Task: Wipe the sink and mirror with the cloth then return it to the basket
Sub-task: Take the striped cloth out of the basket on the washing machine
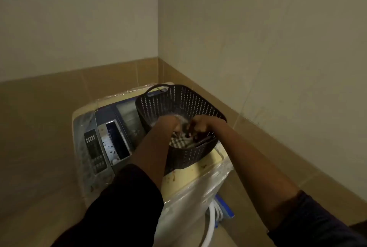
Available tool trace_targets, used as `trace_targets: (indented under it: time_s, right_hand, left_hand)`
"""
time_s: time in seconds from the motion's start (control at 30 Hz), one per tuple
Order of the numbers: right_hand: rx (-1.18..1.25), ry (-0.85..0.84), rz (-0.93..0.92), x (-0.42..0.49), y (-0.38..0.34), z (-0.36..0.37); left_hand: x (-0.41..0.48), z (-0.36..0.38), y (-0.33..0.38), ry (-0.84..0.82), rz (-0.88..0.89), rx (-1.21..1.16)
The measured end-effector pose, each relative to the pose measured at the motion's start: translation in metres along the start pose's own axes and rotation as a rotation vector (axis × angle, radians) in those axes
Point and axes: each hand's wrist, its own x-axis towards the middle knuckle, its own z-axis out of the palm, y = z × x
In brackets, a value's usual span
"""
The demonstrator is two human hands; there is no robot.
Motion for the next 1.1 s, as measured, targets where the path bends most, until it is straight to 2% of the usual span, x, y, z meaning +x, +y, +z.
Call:
trace_targets:
  time_s: [0.1,0.2,0.3,0.5,0.6,0.73,0.93,1.1]
  right_hand:
    - [-0.157,-0.109,0.083,0.01,-0.002,0.001]
    - [-0.121,-0.228,0.142,0.013,-0.002,-0.001]
    - [-0.136,-0.252,0.143,0.017,0.001,0.0]
    - [-0.129,-0.124,0.05,0.014,-0.002,-0.001]
    - [-0.025,0.057,-0.02,0.008,-0.001,-0.002]
    - [0.235,0.219,-0.176,-0.015,-0.001,-0.013]
    - [0.583,0.344,-0.444,-0.073,-0.017,-0.027]
    - [0.564,0.583,-0.728,-0.125,-0.058,-0.013]
  left_hand:
    - [0.008,0.013,-0.003,-0.019,0.023,0.048]
    - [0.011,0.024,-0.004,-0.004,0.017,0.081]
    - [0.012,0.02,-0.003,-0.072,-0.001,-0.019]
    - [0.005,0.02,-0.005,-0.016,0.033,-0.039]
    - [-0.005,0.008,-0.004,0.011,0.059,-0.068]
    - [-0.028,-0.013,-0.005,0.105,0.131,-0.246]
    - [-0.085,-0.044,-0.004,0.383,0.238,-0.476]
    - [-0.153,-0.049,-0.018,0.694,0.209,-0.601]
